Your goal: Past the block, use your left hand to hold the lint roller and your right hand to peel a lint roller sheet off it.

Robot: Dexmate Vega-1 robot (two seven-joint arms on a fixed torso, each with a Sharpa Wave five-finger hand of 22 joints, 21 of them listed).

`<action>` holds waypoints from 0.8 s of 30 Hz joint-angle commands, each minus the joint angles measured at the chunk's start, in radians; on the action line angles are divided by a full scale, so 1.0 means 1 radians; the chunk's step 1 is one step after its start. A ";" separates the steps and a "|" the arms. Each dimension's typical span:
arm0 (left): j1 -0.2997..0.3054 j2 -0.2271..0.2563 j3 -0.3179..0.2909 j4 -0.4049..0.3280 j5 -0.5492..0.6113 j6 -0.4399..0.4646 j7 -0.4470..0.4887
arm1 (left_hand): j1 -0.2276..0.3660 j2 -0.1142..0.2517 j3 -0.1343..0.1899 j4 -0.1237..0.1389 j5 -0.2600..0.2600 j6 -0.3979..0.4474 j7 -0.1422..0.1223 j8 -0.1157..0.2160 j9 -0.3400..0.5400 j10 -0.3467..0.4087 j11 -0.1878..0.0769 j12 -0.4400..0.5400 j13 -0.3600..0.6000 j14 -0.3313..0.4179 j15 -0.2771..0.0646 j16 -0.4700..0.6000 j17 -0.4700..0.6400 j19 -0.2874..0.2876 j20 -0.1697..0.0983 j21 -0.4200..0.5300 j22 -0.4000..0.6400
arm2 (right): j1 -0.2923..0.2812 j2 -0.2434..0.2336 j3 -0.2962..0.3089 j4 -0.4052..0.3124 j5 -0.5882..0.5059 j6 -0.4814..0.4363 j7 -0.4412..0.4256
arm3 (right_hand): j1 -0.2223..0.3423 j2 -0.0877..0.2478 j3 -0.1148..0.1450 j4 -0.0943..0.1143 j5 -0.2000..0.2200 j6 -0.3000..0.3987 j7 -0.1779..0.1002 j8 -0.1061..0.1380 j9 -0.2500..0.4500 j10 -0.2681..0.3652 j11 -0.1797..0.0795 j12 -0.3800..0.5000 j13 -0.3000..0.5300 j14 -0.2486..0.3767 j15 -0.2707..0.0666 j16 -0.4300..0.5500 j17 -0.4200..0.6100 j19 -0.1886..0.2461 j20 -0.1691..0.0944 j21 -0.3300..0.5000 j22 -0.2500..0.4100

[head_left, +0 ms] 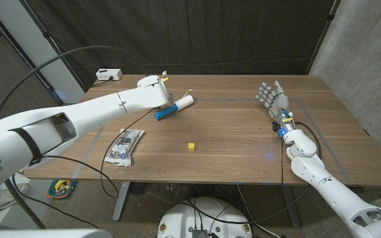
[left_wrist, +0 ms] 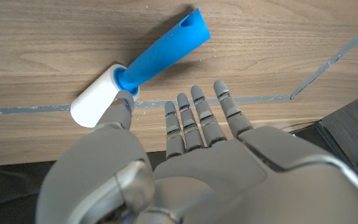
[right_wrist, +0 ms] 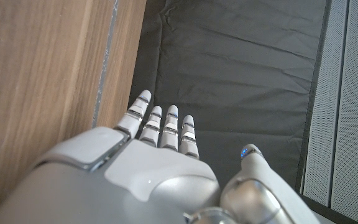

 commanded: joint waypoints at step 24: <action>-0.273 -0.167 0.387 0.266 0.016 -0.012 -0.273 | 0.022 -0.007 -0.047 0.009 0.001 0.025 -0.026 -0.023 0.003 0.037 -0.018 -0.011 -0.003 0.026 -0.043 0.014 0.002 0.031 -0.012 0.006 0.004 | 0.015 0.025 0.006 0.055 0.012 0.032 0.020 | -0.010 0.020 0.001 0.009 -0.001 0.022 -0.011 0.007 0.006 0.021 0.004 0.009 0.002 0.020 -0.001 0.006 0.007 0.009 0.003 0.010 0.006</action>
